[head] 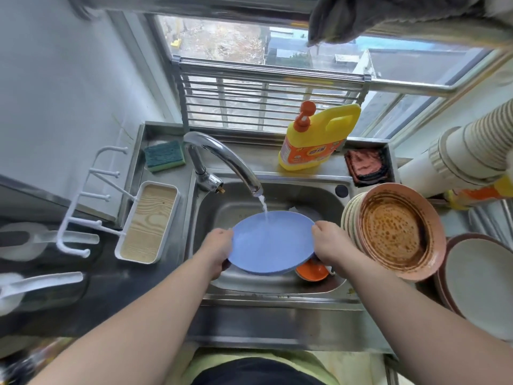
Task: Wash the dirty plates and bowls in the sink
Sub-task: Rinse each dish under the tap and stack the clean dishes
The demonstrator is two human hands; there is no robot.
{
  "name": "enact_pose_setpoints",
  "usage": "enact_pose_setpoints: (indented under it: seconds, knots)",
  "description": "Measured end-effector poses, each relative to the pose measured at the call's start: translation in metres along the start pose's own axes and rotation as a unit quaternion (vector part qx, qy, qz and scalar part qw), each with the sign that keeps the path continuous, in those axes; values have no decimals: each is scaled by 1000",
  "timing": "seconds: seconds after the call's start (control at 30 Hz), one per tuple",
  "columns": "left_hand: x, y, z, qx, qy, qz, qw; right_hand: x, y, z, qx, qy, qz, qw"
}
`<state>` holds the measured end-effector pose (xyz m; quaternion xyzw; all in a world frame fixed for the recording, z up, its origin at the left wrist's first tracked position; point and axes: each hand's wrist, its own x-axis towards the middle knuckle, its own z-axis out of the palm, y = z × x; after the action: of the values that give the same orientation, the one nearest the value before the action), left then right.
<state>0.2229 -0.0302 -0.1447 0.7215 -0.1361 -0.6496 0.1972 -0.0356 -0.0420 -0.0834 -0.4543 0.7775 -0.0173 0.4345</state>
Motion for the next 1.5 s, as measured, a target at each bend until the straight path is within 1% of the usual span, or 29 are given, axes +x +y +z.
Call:
enact_pose_setpoints:
  seconds: [0.1,0.17,0.23,0.37,0.47,0.57,0.63,0.73,0.83,0.9,0.97,1.0,1.03,1.07,1.13,1.2,1.27,1.3,1.37,1.47,1.5]
  knots:
    - [1,15,-11,0,40,93,995,1,3,17,40,-8,34,999]
    - [-6,29,-14,20,60,161,985,-1,3,31,115,-20,50,992]
    - [-16,40,-17,70,97,212,970,-3,2,45,199,-37,70,977]
    - [-38,51,-25,126,144,279,941,-5,-11,70,316,-86,98,940]
    - [-54,55,-32,131,164,310,927,1,-28,81,370,-85,122,917]
    - [-59,52,-42,117,177,323,922,8,-45,83,395,-64,112,910]
    - [-56,46,-48,109,184,318,924,15,-51,81,404,-37,84,910]
    - [-43,31,-53,86,190,295,932,14,-62,62,386,20,27,922]
    - [-33,20,-43,29,159,244,956,14,-67,37,336,61,-55,938]
    - [-32,19,-27,-41,107,161,980,14,-65,23,283,76,-111,950]
    - [-42,26,-7,-98,24,37,994,10,-61,13,217,90,-167,957]
    - [-48,31,2,-139,-21,-20,990,7,-58,10,181,104,-201,957]
    - [-52,37,10,-200,-62,-62,976,4,-55,8,154,127,-238,951]
    - [-57,43,19,-268,-95,-83,955,2,-52,7,139,152,-275,939]
    - [-62,52,34,-373,-131,-87,914,-1,-42,9,112,184,-339,916]
    - [-67,59,47,-418,-153,-82,892,1,-31,16,60,191,-383,902]
    - [-73,67,58,-446,-163,-74,877,0,-22,22,22,202,-417,886]
    - [-78,71,62,-445,-157,-65,879,-2,-20,25,19,213,-436,874]
    - [-85,76,70,-419,-131,-43,898,-4,-16,30,18,226,-465,856]
    - [-86,73,70,-372,-95,-24,923,-7,-11,37,-11,198,-454,869]
    - [-86,72,68,-364,-90,-20,927,-5,-7,39,-9,194,-458,867]
